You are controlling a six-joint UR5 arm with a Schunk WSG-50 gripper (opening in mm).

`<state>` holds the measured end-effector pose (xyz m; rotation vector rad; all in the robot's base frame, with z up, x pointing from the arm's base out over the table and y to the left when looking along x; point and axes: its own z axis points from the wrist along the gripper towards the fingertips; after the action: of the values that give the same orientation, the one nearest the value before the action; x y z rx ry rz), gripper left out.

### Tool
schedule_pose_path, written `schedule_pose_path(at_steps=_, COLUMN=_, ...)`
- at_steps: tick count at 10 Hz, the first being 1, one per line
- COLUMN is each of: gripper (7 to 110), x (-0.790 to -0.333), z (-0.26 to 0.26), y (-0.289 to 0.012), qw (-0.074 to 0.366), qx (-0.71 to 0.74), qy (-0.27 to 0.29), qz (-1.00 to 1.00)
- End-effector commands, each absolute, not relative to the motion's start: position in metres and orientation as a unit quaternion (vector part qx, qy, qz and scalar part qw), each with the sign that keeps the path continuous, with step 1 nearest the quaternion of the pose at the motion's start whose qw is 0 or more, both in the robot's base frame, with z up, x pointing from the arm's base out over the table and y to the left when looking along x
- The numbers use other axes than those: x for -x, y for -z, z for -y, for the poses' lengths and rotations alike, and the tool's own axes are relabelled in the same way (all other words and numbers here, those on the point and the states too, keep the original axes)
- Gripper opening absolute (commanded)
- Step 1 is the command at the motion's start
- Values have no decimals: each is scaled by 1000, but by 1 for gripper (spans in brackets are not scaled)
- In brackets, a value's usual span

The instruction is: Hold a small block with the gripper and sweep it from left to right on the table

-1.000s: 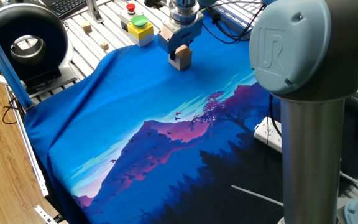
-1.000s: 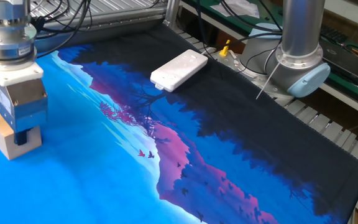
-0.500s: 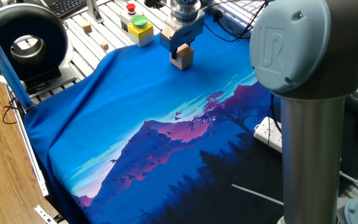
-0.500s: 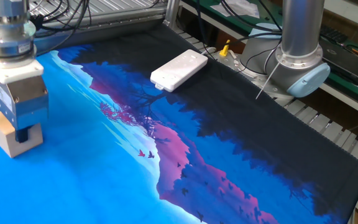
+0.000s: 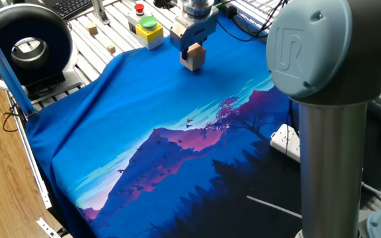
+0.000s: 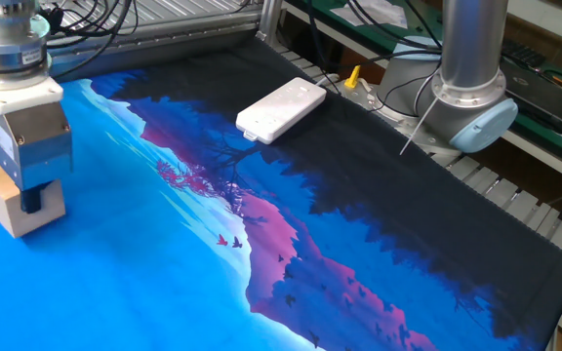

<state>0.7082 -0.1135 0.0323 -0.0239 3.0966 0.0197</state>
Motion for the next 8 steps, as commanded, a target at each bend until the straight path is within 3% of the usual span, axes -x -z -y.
schedule_pose_path(at_steps=1, gripper=7, x=-719, z=101, y=-22, qw=39, qx=0, qy=-20, qz=-999)
schedule_pose_path(at_steps=8, gripper=7, x=-719, z=84, y=-16, qw=43, qx=-18, qy=-18, qz=-999)
